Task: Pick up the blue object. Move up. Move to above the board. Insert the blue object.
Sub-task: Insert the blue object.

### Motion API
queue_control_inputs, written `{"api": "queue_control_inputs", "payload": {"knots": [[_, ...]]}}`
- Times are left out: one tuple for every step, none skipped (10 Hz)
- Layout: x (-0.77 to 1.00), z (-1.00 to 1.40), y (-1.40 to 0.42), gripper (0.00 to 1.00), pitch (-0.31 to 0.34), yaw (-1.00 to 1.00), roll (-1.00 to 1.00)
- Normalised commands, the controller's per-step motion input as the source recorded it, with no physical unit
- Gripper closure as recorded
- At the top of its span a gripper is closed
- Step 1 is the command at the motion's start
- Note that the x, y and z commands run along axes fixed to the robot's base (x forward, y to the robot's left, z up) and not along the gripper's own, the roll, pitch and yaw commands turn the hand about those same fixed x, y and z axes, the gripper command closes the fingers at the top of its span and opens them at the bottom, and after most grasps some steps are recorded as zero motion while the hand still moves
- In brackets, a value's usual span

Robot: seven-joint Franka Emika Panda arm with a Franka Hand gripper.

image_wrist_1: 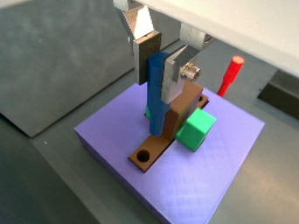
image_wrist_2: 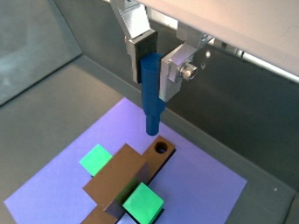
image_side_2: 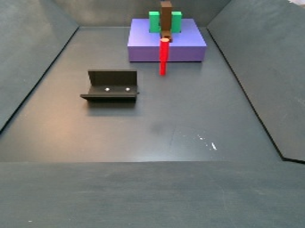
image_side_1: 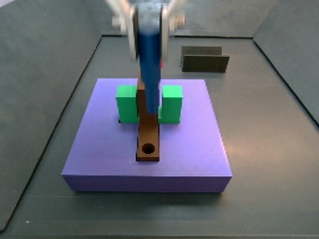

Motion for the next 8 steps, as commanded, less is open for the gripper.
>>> {"api": "queue_control_inputs", "payload": {"knots": [[0.00, -0.47, -0.12, 1.00, -0.060, -0.05, 0.20], [0.00, -0.46, -0.13, 1.00, -0.050, -0.03, 0.17], [0.07, -0.43, -0.16, 1.00, 0.000, -0.06, 0.09], [0.13, -0.37, -0.17, 1.00, 0.000, -0.09, 0.02], [0.14, -0.27, -0.12, 1.00, 0.000, -0.09, 0.00], [0.13, -0.23, -0.08, 1.00, 0.004, -0.07, 0.00], [0.12, -0.25, -0.05, 1.00, 0.004, -0.06, 0.01], [0.07, -0.25, 0.00, 1.00, 0.010, -0.06, 0.04]]}}
